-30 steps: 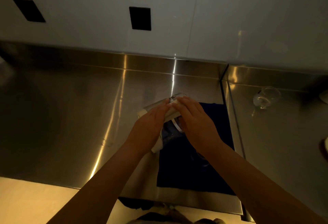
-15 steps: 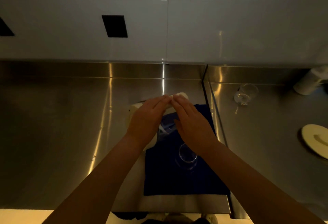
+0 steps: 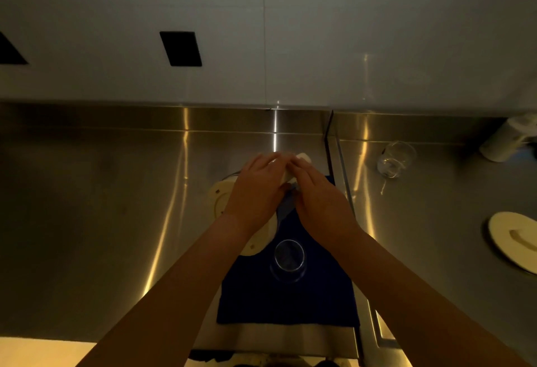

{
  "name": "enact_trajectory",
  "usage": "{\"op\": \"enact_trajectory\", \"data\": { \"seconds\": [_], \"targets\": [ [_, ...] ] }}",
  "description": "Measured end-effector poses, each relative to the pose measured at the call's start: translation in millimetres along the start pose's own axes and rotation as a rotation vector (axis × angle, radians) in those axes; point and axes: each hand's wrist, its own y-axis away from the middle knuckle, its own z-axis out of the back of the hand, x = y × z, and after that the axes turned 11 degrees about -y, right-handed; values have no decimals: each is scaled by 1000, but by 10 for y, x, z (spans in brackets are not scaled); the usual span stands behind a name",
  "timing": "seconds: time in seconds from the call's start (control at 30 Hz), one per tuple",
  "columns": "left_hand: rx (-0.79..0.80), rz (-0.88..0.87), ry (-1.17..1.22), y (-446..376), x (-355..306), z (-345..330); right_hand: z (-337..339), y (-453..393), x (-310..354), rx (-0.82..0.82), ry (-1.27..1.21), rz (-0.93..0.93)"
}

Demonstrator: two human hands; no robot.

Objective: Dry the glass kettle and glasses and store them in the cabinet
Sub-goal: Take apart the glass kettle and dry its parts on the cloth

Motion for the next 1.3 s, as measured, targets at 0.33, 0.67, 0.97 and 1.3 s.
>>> {"op": "enact_trajectory", "data": {
  "seconds": [0.33,0.67,0.97,1.3],
  "targets": [
    [35,118,-208,-114,-6,-107,-1,79,-45,53,214,-86],
    [173,279,-157,275,202,-232,-16,-26,4,66,200,-128],
    [290,176,-255,176,337,-266,-89,-75,45,107,132,21],
    [432,134,-147,199,496,-318,-53,-178,64,154,247,-66]
  ]
}}
